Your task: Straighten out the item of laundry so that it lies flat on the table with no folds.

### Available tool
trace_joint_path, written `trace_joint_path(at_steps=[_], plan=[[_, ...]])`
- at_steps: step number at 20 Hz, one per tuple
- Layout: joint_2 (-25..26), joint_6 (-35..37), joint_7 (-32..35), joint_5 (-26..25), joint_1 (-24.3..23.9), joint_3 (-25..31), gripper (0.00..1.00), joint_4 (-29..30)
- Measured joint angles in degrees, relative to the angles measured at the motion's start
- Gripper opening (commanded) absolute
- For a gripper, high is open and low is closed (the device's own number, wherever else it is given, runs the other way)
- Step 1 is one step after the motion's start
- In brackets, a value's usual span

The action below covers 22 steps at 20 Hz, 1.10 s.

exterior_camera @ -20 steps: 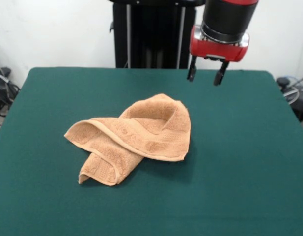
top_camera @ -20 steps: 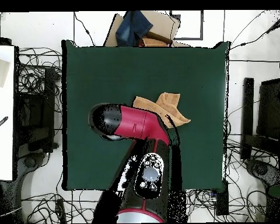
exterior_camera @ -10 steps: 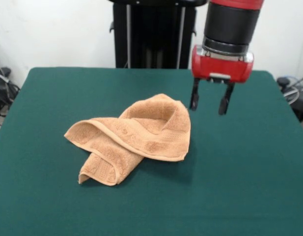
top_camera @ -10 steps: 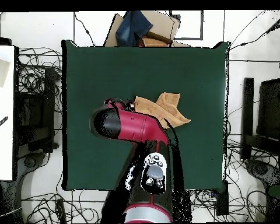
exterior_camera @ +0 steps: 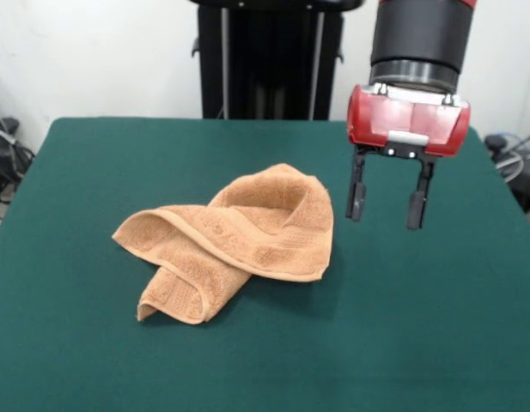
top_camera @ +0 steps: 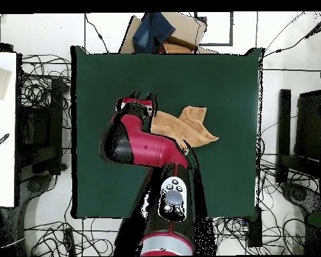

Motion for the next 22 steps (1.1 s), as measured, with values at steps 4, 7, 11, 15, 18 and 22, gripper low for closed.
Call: trace_joint_path(at_steps=[4, 7, 11, 15, 18, 22], plan=[[0.0, 4.6, 0.0, 0.0, -0.2, 0.6, 1.00, 0.9], [0.0, 8.3, 0.0, 0.0, -0.1, 0.6, 1.00, 1.2], [0.0, 12.2, 0.0, 0.0, 0.0, 0.6, 1.00, 2.3], [0.0, 12.7, 0.0, 0.0, 0.0, 0.6, 1.00, 3.4], [0.0, 12.7, 0.0, 0.0, 0.0, 0.6, 1.00, 4.1], [0.4, 12.6, 0.0, 0.0, 0.9, 0.2, 1.00, 4.2]])
